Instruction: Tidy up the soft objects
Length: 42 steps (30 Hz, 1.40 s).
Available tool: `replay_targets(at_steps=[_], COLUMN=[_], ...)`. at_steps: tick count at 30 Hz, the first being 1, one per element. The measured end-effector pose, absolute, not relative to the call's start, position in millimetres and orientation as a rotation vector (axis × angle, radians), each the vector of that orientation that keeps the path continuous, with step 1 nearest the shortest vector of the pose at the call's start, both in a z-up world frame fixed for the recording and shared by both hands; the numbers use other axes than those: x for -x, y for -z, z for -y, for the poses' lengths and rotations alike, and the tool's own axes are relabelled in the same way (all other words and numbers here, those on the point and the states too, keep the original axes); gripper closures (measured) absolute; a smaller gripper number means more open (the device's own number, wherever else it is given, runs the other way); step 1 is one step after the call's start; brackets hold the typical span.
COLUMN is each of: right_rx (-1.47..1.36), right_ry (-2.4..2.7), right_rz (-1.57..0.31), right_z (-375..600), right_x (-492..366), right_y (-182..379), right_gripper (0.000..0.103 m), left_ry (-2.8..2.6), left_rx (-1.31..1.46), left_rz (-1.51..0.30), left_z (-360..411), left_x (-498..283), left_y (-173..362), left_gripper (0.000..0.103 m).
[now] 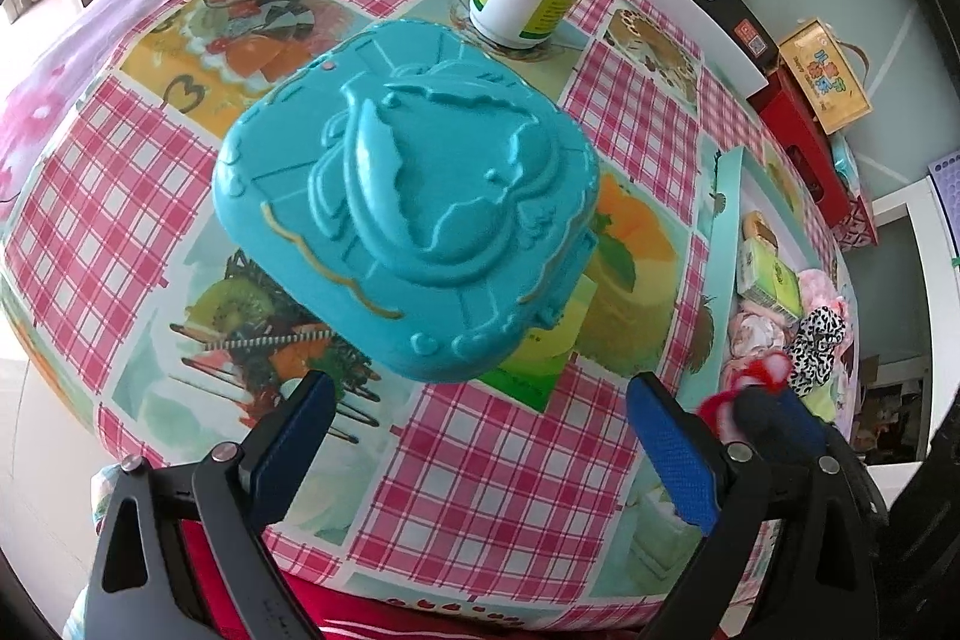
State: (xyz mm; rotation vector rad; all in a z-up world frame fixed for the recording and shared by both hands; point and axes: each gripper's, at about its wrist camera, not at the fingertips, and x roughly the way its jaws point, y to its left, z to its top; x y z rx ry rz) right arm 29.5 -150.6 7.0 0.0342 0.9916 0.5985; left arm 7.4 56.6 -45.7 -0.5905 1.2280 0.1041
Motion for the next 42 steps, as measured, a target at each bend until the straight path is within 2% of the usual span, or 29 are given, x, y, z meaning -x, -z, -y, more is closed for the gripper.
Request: replay_targets(at_steps=[1, 7, 30, 42], right_rx=[-0.039, -0.09, -0.132, -0.126], right_ry=[-0.594, -0.573, -0.589, -0.59], right_rz=[-0.982, -0.937, -0.934, -0.938], right_z=[154, 173, 183, 182], right_x=[-30, -31, -32, -32], right_y=[-10, -21, -15, -13], right_gripper=[0.067, 0.067, 0.067, 0.067], left_ry=[-0.105, -0.138, -0.301, -0.318], left_rx=[0.59, 0.583, 0.579, 0.565], left_rz=[-1.23, -1.244, -1.201, -1.241], left_z=[-56, -54, -74, -76], left_x=[-8, -7, 23, 28], left_y=[46, 50, 43, 54], left_gripper=[0.013, 0.014, 0.014, 0.014])
